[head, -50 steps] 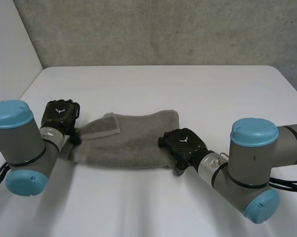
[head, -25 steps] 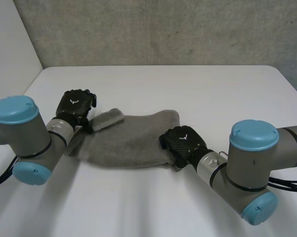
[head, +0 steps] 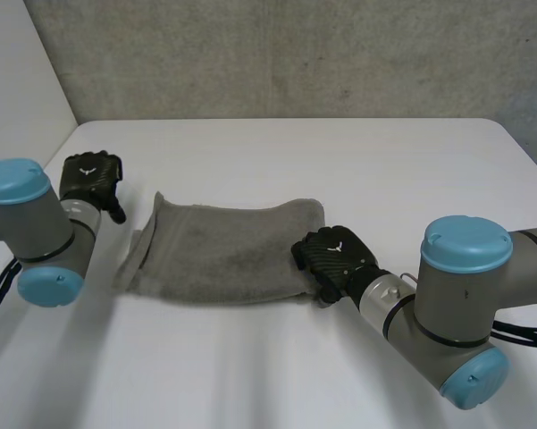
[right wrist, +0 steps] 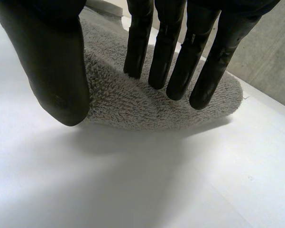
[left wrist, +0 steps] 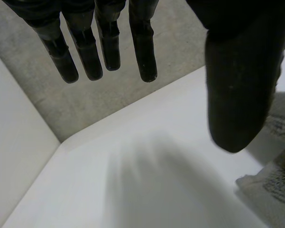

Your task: Fold the towel.

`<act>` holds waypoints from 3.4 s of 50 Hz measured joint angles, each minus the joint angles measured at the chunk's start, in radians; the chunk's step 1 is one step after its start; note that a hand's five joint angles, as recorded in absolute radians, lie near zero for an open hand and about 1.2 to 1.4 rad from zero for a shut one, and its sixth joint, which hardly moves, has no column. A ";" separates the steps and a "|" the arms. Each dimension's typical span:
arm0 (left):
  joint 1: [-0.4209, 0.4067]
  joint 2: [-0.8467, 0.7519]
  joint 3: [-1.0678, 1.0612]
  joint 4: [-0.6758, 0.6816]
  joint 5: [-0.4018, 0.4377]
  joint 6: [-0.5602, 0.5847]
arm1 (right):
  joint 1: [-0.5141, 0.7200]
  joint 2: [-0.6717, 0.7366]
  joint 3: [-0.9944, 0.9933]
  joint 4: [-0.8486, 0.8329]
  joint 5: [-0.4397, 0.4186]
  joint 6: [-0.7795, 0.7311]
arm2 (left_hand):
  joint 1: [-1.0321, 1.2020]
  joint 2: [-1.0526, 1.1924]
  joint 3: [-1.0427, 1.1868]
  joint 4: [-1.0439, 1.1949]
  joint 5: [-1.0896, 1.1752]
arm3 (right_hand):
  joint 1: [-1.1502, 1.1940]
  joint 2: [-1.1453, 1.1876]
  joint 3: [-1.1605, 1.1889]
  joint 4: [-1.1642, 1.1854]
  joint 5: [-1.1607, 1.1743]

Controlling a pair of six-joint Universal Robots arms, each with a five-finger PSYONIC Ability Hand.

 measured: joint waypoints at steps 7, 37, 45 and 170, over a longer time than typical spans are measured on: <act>-0.004 0.053 -0.069 -0.001 0.001 -0.001 | 0.001 0.008 0.002 -0.007 0.000 -0.002 | 0.000 0.000 0.000 -0.001 -0.002 | 0.065 0.073 0.063 0.064 0.063; -0.057 0.229 -0.186 0.008 0.005 -0.016 | -0.136 -0.171 0.134 0.126 -0.107 -0.110 | -0.001 -0.002 0.000 -0.001 -0.006 | 0.506 0.496 0.554 0.568 0.558; -0.091 0.245 -0.190 0.007 0.005 -0.041 | -0.281 -0.243 0.205 0.214 -0.158 -0.320 | -0.001 -0.002 0.000 -0.001 -0.006 | 0.506 0.496 0.554 0.568 0.558; -0.275 0.541 -0.095 -0.292 0.105 -0.220 | -0.033 -0.336 -0.292 0.232 0.361 0.254 | -0.090 -0.101 -0.098 -0.092 -0.140 | -0.524 -0.505 -0.518 -0.509 -0.509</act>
